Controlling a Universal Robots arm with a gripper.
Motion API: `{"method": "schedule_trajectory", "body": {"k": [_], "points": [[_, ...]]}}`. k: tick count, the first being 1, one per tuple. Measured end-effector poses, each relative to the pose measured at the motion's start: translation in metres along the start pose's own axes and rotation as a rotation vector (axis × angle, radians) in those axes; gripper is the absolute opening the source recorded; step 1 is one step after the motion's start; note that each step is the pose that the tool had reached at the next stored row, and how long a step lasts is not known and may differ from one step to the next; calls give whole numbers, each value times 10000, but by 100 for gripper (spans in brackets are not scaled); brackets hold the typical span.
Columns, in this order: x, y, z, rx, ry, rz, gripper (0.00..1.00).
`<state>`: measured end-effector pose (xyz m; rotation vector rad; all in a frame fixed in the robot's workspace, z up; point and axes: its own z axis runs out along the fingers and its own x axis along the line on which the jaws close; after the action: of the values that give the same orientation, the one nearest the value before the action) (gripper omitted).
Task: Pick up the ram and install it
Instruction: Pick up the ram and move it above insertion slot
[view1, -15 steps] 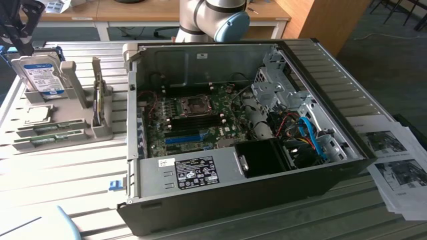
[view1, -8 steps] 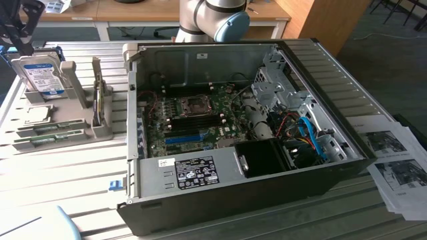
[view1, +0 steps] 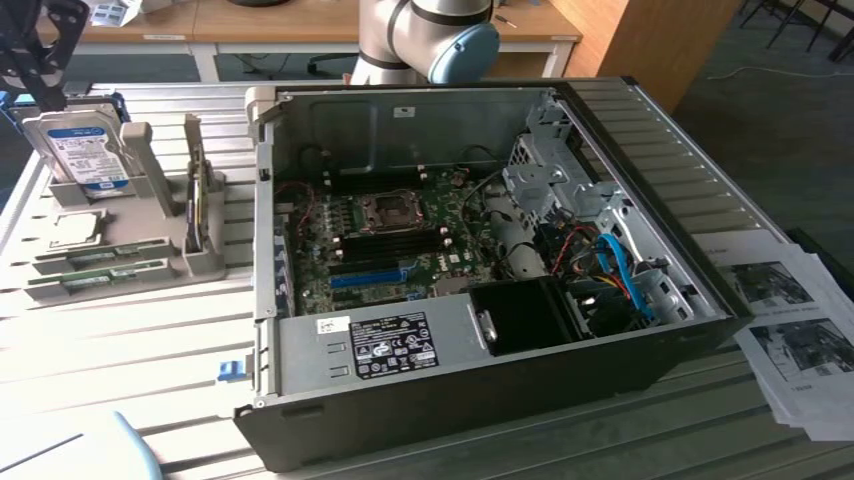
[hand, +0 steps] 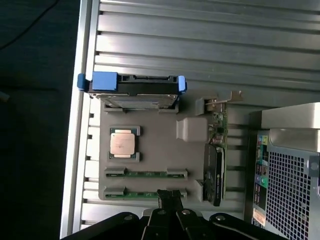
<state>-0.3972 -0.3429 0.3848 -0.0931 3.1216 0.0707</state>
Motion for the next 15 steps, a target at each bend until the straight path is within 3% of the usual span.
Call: {"method": "schedule_trajectory", "body": {"k": [15], "points": [[0,0,4,-42,97,-2183,9]]}}
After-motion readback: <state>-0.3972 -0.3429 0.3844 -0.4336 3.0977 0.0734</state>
